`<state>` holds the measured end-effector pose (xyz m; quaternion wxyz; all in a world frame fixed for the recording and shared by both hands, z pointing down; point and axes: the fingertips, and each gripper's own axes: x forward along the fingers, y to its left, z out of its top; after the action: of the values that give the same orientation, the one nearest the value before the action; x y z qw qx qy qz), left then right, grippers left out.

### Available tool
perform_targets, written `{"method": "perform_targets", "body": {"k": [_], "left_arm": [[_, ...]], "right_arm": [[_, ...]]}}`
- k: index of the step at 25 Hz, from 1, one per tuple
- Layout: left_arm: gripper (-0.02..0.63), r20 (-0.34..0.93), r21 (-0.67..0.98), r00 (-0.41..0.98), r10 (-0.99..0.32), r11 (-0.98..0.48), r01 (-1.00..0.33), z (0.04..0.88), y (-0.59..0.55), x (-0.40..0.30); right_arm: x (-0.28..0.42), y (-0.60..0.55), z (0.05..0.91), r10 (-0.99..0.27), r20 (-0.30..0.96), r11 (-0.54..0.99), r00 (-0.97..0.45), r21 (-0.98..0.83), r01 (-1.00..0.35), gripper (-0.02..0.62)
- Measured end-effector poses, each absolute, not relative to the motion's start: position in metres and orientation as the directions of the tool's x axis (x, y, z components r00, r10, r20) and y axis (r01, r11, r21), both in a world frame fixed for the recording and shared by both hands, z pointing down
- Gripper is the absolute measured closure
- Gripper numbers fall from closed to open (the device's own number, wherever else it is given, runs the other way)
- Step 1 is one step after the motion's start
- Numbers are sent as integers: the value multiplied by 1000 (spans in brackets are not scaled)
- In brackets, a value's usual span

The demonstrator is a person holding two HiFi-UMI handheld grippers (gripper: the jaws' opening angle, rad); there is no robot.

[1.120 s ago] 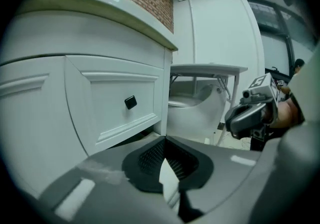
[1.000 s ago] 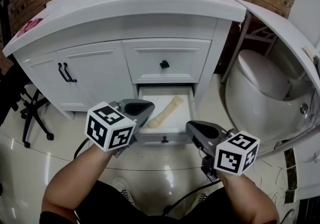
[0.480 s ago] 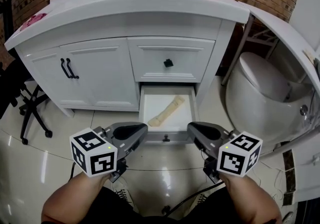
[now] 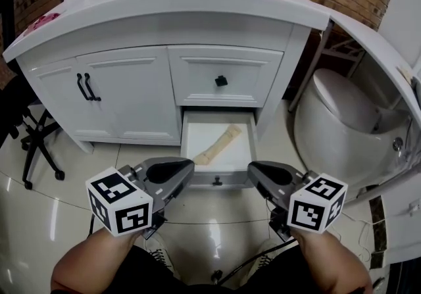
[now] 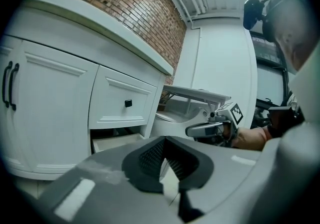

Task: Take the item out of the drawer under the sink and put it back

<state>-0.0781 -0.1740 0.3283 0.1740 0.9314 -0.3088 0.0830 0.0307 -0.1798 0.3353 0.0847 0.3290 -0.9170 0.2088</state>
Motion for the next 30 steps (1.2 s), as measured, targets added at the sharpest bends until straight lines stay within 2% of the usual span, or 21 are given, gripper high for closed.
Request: {"method": "perform_targets", "body": {"k": [14, 21, 30], "left_arm": [[600, 216, 318, 814, -540, -749, -581, 306, -144, -77], [600, 204, 260, 792, -576, -748, -611, 294, -95, -89], [600, 182, 191, 759, -625, -735, -651, 286, -63, -101]], "right_arm": [[30, -147, 317, -556, 262, 695, -789, -375, -614, 592], [17, -98, 289, -557, 225, 742, -799, -297, -601, 592], [14, -67, 294, -585, 268, 738, -766, -217, -639, 592]]}}
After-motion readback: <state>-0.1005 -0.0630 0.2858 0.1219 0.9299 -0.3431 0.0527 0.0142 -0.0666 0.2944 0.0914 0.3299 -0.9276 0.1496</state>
